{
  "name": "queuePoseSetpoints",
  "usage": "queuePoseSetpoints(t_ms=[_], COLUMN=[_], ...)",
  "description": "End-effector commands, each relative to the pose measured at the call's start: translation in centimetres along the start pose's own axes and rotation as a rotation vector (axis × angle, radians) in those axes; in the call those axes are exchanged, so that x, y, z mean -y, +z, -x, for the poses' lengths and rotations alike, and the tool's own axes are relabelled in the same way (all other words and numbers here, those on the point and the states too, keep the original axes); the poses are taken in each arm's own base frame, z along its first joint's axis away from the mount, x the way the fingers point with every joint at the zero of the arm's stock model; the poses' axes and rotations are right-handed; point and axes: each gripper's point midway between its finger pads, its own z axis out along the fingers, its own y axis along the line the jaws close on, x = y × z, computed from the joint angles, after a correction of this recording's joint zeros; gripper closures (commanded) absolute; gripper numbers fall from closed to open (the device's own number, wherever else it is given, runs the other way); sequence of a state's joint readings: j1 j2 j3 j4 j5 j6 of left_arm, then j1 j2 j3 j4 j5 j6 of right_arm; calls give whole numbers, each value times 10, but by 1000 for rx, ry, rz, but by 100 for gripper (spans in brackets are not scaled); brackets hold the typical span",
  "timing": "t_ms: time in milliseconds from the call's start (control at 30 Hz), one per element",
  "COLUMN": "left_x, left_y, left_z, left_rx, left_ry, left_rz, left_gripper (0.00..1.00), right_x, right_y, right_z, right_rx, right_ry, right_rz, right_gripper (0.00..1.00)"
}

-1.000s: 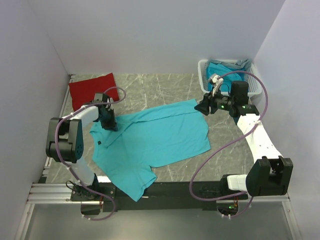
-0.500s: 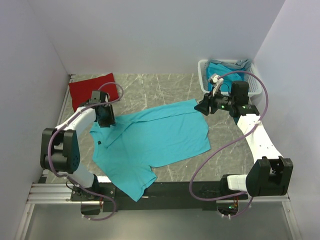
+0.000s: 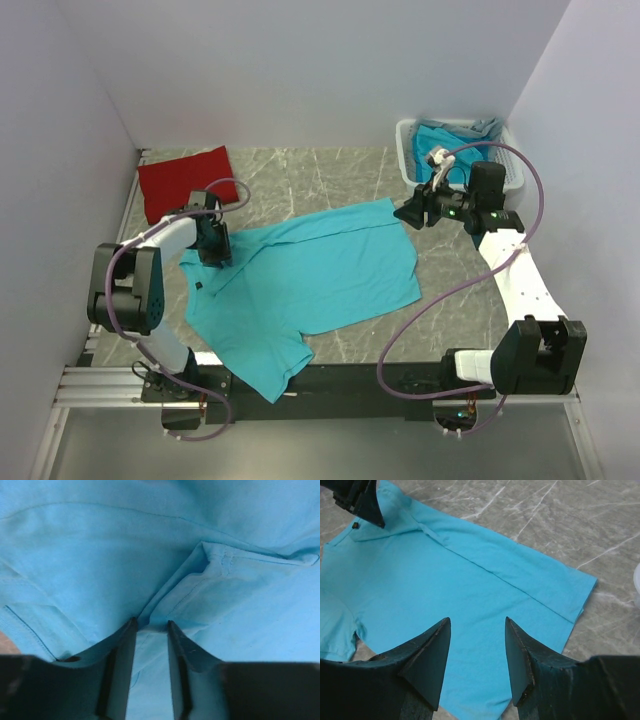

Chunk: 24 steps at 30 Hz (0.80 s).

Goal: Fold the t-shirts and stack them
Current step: Fold the tshirt

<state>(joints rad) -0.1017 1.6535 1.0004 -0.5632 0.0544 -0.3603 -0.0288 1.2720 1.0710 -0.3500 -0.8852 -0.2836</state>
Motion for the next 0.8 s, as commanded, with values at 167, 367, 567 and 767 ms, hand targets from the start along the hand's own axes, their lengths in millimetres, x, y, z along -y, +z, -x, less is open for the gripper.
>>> queuePoseSetpoints(t_ms=[167,367,567,767], left_x=[16,20,25,50], left_y=[-4,-2,-18,-35], left_z=[-4,-8,-2,-11], left_rx=[-18,-41,2,2], left_ry=[17,18,9,26], left_rz=[-90,-118,-137,-244], left_gripper=[72,82,98,99], right_x=[-2,1,1,1], right_y=[-4,-6,-6,-7], right_z=[7,7,6,7], right_rx=[35,38,36,39], right_ry=[-21,-15,-9,-12], right_rz=[5,0,4,4], right_gripper=[46,45,46,46])
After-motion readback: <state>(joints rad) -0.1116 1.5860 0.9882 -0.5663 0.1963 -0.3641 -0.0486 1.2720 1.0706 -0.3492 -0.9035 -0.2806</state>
